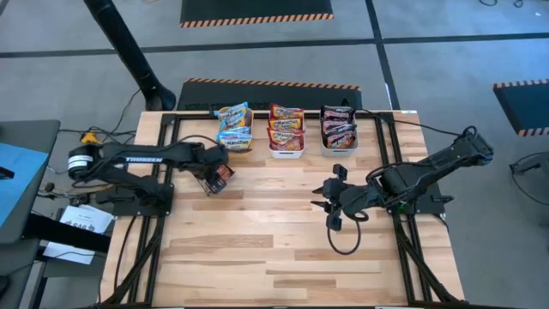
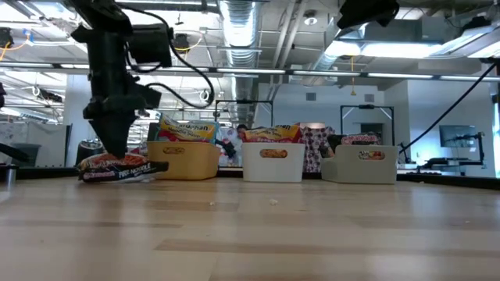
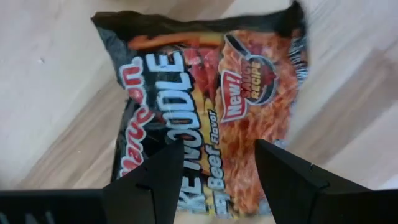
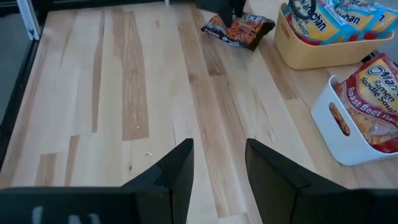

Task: Sort Maruchan noodles
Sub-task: Put the black noodle pack into the gray bin

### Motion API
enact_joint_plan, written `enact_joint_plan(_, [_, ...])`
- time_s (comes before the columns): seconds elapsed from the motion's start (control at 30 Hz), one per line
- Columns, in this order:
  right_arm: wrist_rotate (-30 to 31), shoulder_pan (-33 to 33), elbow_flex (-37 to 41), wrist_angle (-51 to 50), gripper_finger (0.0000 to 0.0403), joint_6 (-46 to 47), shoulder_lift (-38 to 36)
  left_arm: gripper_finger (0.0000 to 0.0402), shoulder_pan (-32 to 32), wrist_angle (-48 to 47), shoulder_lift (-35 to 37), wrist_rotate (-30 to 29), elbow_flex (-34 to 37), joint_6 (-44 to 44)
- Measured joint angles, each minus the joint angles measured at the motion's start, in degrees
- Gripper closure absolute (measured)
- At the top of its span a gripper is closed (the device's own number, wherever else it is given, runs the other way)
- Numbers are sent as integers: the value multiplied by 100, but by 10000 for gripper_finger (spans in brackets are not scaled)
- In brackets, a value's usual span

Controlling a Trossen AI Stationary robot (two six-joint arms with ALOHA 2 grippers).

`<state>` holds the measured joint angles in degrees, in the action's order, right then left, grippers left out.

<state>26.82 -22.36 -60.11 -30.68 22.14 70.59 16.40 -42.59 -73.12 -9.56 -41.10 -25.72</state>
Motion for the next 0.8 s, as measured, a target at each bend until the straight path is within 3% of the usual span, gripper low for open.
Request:
enact_joint_plan(0.3, [1, 1, 1, 8, 235, -8, 0, 216, -2, -23, -784, -57, -44, -112])
enact_joint_plan(0.53, [1, 1, 1, 33, 235, -8, 0, 221, -78, -17, -870, 22, -48, -277])
enact_joint_plan(0.8, [1, 1, 1, 49, 235, 100, 0, 291, -321, 43, -863, 176, -39, -424])
